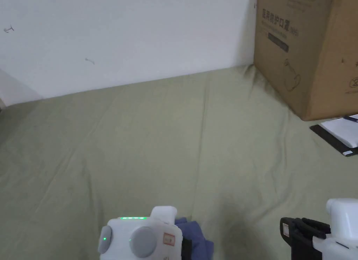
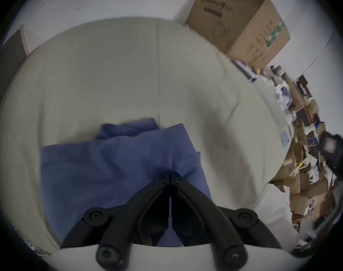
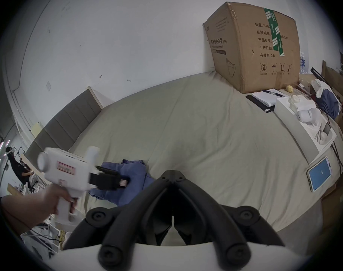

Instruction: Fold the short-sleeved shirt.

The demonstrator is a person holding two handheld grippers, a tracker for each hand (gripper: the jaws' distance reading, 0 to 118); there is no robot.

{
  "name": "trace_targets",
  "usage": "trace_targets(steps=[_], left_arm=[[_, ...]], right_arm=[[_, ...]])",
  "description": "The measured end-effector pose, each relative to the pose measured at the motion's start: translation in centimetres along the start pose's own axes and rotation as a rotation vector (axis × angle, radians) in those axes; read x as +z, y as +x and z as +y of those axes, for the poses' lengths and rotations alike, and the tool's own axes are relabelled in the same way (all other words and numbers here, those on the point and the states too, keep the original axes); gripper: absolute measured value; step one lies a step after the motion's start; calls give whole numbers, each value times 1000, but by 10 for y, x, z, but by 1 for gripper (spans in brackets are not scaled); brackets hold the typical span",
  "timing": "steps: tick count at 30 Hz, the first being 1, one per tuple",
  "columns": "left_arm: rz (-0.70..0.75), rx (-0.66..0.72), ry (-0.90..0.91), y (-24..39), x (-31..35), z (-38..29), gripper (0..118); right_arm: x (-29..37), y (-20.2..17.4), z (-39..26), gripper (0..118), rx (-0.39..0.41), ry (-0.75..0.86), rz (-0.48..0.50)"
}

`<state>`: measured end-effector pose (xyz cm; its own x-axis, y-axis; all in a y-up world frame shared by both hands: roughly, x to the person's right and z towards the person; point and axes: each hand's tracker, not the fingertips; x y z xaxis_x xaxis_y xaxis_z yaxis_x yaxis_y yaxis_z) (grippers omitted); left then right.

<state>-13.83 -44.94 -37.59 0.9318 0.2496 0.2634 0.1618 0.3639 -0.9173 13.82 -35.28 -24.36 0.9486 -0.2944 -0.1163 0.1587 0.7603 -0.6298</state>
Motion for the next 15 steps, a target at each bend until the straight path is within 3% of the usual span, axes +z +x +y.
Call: trace_targets(steps=[4, 5, 9, 12, 15], left_arm=[[-58, 61, -8, 19, -14, 0, 2], [-113, 79, 1, 23, -10, -1, 2], [-530, 174, 76, 25, 20, -10, 2], [-471, 132, 369, 22, 85, -21, 2], [-231, 54, 720, 18, 166, -46, 2]], right_arm=[[1, -6, -1, 0, 109, 27, -73], [1, -8, -1, 0, 103, 25, -60], [7, -12, 4, 0, 43, 55, 41], [29, -19, 16, 0, 29, 159, 100], [61, -31, 32, 0, 68, 311, 96]])
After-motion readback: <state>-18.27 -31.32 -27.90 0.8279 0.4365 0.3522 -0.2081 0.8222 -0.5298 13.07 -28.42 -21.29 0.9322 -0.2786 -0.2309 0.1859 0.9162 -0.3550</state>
